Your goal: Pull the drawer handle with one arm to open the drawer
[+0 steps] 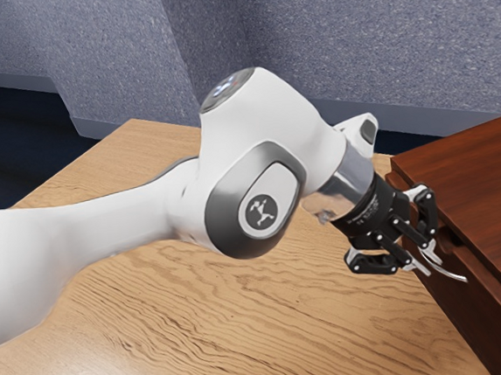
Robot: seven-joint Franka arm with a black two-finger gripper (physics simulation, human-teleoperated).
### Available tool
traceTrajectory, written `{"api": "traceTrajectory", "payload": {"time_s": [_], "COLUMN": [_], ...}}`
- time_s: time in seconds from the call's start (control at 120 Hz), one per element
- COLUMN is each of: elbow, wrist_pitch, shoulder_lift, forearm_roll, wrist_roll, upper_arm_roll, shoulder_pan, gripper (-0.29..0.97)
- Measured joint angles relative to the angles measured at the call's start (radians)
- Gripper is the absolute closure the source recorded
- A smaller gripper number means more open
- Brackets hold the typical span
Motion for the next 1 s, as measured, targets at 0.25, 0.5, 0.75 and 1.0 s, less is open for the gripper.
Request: {"api": "traceTrajectory", "payload": {"time_s": [0.25,0.5,0.75,1.0], "elbow": [-0.024,-0.059,-0.088,-0.109], "wrist_pitch": [-0.002,-0.003,-0.003,-0.003], "shoulder_lift": [-0.022,-0.057,-0.08,-0.098], "forearm_roll": [0.0,0.0,0.0,0.0], "wrist_roll": [0.001,0.001,0.002,0.002], "upper_arm_roll": [0.004,0.005,0.003,0.015], "shoulder_pan": [0.002,0.008,0.016,0.007], "gripper": [0.7,0.7,0.7,0.7]}}
